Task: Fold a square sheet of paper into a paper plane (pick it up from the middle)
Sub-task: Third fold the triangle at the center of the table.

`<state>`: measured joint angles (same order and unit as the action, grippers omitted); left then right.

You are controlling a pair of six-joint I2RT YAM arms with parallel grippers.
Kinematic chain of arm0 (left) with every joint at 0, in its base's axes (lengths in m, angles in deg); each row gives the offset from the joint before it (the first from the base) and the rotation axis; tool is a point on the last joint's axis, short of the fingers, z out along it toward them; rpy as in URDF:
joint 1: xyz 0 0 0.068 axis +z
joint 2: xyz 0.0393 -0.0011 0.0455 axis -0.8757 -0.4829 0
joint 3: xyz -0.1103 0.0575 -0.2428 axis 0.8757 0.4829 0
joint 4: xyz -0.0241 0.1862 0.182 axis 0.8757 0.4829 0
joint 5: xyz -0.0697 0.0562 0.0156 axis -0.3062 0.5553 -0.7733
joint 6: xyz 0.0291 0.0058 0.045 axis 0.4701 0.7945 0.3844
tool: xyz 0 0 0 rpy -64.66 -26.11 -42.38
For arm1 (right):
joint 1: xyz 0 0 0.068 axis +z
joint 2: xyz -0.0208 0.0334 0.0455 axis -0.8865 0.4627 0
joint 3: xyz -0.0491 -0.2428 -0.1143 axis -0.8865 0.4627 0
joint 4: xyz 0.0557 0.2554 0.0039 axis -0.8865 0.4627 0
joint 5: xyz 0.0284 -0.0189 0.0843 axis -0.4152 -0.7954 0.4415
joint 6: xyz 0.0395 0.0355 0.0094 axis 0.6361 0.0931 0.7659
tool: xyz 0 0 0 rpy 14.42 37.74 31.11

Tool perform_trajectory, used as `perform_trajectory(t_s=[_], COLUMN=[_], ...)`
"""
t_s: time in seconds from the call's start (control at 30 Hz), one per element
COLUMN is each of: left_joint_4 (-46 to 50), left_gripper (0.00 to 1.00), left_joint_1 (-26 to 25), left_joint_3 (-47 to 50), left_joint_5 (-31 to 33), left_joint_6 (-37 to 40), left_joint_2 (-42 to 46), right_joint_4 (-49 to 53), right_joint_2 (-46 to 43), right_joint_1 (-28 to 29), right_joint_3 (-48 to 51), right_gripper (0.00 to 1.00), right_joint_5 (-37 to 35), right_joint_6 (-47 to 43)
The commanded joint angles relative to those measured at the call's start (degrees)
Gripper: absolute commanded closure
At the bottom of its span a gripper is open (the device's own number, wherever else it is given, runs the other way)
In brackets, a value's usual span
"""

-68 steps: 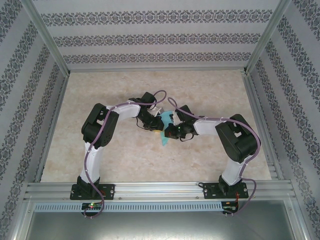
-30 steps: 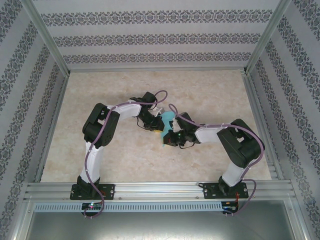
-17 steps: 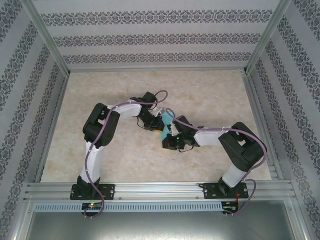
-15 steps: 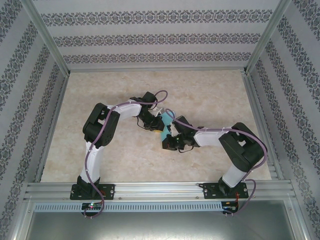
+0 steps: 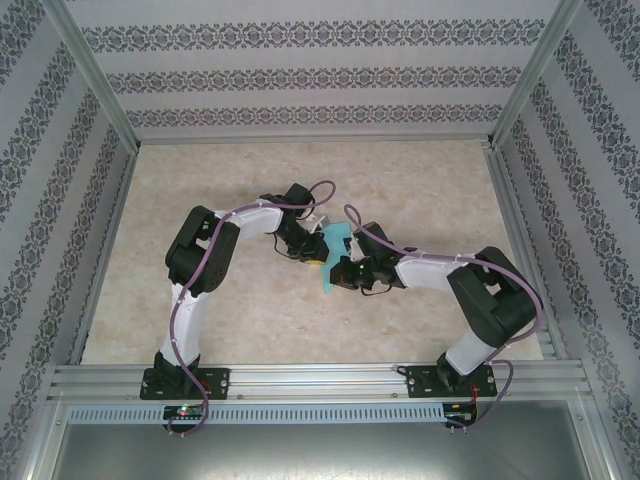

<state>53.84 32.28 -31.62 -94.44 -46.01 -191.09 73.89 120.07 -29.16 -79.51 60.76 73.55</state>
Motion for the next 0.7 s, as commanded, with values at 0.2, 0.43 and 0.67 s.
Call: perform_trajectory(t_s=[0.2, 0.43, 0.67], left_joint_4=[3.7, 3.9, 4.5], left_gripper=[0.83, 0.83, 0.83], left_joint_1=[-0.6, -0.6, -0.6], left_joint_3=[1.0, 1.0, 0.4], left_joint_5=[6.2, 6.3, 6.9], left_joint_6=[1.8, 2.1, 2.5], left_joint_2=[-4.1, -4.4, -4.5], right_joint_4=[-0.7, 3.9, 3.7], right_joint_2=[5.4, 1.5, 0.5], right_joint_1=[2.0, 1.5, -3.3], right_joint_3=[-1.5, -1.3, -3.7], right_gripper=[0.99, 0.99, 0.99], right_joint_5=[1.3, 0.6, -1.3], right_joint_6=[-0.9, -2.7, -2.3])
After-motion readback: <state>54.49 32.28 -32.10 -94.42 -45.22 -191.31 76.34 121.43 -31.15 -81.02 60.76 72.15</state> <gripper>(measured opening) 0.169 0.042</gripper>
